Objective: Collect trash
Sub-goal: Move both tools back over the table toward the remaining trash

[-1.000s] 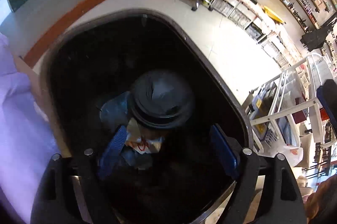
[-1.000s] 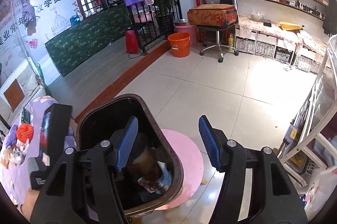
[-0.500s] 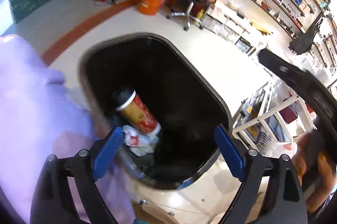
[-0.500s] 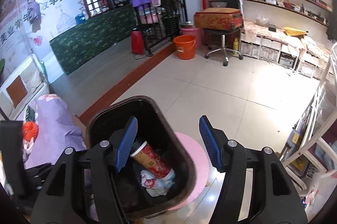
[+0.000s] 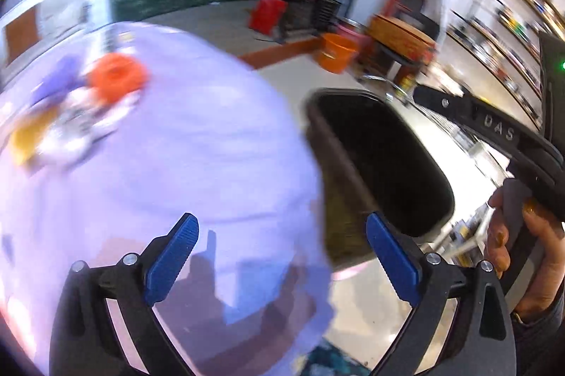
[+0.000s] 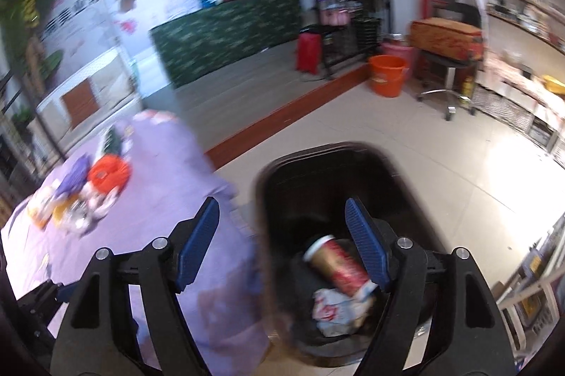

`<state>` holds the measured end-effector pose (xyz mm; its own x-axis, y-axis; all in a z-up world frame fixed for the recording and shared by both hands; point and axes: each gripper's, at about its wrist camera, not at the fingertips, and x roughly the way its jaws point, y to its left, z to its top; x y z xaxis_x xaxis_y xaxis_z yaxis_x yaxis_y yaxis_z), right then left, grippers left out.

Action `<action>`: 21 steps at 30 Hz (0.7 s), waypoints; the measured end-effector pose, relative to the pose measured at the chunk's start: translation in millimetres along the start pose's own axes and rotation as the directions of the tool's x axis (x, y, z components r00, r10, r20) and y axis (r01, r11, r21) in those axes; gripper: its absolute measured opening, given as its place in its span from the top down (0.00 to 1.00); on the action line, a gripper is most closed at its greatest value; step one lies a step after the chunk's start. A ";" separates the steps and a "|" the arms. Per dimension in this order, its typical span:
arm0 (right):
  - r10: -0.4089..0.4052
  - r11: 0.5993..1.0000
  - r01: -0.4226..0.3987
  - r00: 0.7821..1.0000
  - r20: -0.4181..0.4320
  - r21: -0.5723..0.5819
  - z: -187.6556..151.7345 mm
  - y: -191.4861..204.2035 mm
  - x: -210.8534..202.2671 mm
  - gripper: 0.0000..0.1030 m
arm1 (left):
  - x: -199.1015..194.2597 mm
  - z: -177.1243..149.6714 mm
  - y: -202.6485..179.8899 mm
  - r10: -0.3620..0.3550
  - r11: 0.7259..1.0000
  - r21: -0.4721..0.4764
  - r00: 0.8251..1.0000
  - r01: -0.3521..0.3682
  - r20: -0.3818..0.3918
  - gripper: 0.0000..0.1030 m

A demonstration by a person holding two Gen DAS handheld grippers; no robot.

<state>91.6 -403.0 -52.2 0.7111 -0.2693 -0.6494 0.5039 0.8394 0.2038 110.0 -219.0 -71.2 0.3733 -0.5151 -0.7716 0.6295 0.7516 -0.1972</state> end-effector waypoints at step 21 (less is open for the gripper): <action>0.366 0.817 -0.446 0.891 -0.270 -0.365 -44.0 226.8 51.9 0.29 | -81.7 -67.8 165.0 0.310 0.889 -0.370 0.949 -0.270 0.052 0.09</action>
<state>221.2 -205.9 -71.9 0.6856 0.1944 -0.7015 -0.0844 0.9784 0.1886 137.1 -25.0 -81.7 0.5849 -0.2777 -0.7621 0.2070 0.9596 -0.1908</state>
